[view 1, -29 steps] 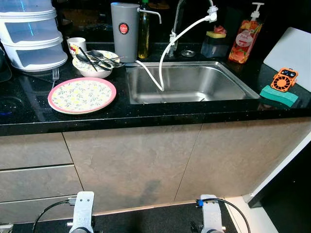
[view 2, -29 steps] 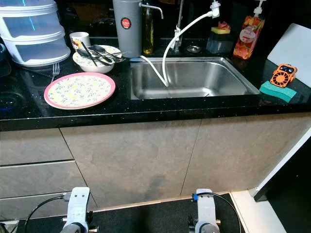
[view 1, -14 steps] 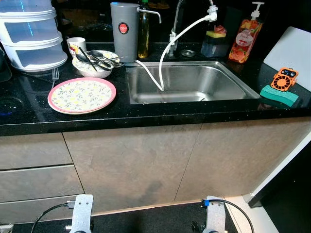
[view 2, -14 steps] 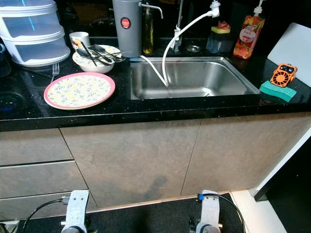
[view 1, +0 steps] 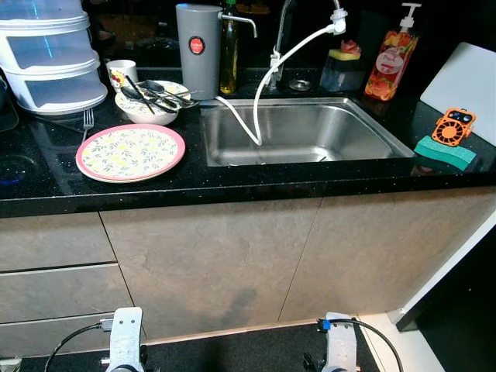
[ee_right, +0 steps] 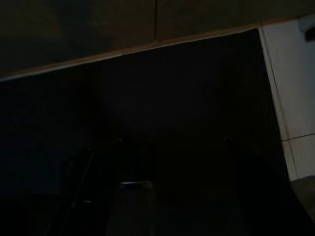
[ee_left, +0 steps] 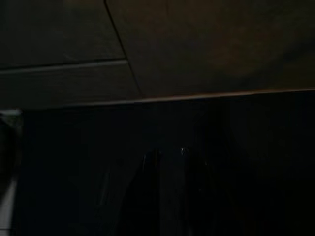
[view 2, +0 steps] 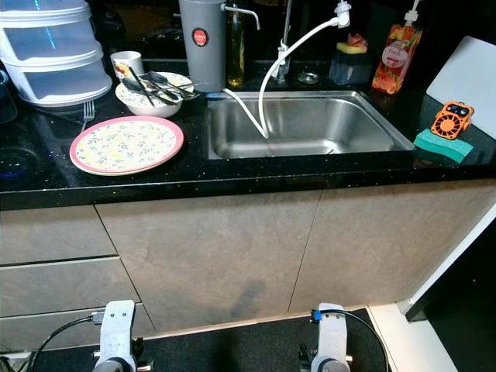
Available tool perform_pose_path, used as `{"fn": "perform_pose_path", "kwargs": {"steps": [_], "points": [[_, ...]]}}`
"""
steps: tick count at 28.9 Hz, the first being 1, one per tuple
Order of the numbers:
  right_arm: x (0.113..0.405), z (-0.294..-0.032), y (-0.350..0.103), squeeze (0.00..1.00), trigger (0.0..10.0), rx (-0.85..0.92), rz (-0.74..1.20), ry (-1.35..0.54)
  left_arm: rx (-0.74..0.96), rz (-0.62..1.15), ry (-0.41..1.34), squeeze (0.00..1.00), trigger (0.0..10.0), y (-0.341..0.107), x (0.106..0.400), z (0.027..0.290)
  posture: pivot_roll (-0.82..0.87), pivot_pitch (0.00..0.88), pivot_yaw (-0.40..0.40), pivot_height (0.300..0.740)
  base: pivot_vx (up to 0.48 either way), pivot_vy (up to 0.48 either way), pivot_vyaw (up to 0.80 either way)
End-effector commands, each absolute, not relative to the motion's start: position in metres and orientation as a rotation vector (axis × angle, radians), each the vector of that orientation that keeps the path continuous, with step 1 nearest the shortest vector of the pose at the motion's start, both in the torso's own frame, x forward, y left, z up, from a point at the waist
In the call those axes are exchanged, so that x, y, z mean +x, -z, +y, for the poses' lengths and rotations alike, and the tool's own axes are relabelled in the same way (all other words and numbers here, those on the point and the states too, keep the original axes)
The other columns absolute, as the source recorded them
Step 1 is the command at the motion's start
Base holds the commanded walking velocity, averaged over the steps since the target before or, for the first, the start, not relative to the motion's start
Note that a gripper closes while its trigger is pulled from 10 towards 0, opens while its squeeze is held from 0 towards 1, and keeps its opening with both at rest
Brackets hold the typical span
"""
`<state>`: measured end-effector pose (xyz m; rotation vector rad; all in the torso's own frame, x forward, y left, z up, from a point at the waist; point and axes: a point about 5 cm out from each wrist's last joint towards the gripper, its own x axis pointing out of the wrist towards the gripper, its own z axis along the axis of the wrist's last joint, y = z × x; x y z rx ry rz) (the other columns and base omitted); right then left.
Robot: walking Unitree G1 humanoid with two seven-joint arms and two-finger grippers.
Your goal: Kitchen organization
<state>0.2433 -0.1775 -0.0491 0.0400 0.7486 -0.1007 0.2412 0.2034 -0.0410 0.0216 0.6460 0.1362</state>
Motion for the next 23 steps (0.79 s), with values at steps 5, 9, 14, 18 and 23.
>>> {"fn": "perform_pose_path", "kwargs": {"steps": [5, 9, 14, 18, 23], "points": [[0.2447, -0.1749, 0.0476, 0.00, 10.0, 0.029, 0.723, 0.081, 0.064, 0.670, -0.133, 0.00, 10.0, 0.0448, 0.2332, 0.2125, -0.01, 0.072, 0.000, 0.740, 0.000, 0.000, 0.00], [0.2449, -0.1787, 0.0456, 0.00, 10.0, -0.004, 0.683, 0.106, 0.088, 0.636, -0.119, 0.00, 10.0, 0.0414, 0.2373, 0.2096, -0.01, 0.052, -0.003, 0.740, 0.000, 0.000, 0.00], [0.2424, -0.1802, 0.0471, 0.00, 10.0, 0.001, 0.689, 0.107, 0.057, 0.644, -0.095, 0.00, 10.0, 0.0424, 0.2366, 0.2075, -0.02, 0.043, 0.004, 0.740, 0.000, 0.000, 0.00], [0.2444, -0.1784, 0.0455, 0.00, 10.0, -0.013, 0.676, 0.073, 0.070, 0.647, -0.071, 0.00, 10.0, 0.0430, 0.2348, 0.2087, -0.01, 0.056, 0.003, 0.740, 0.000, 0.000, 0.00], [0.2388, -0.1790, 0.0496, 0.00, 10.0, -0.064, 0.699, 0.069, 0.071, 0.656, -0.114, 0.00, 10.0, 0.0461, 0.2287, 0.2139, -0.01, 0.048, -0.005, 0.740, 0.000, 0.000, 0.00]]}}
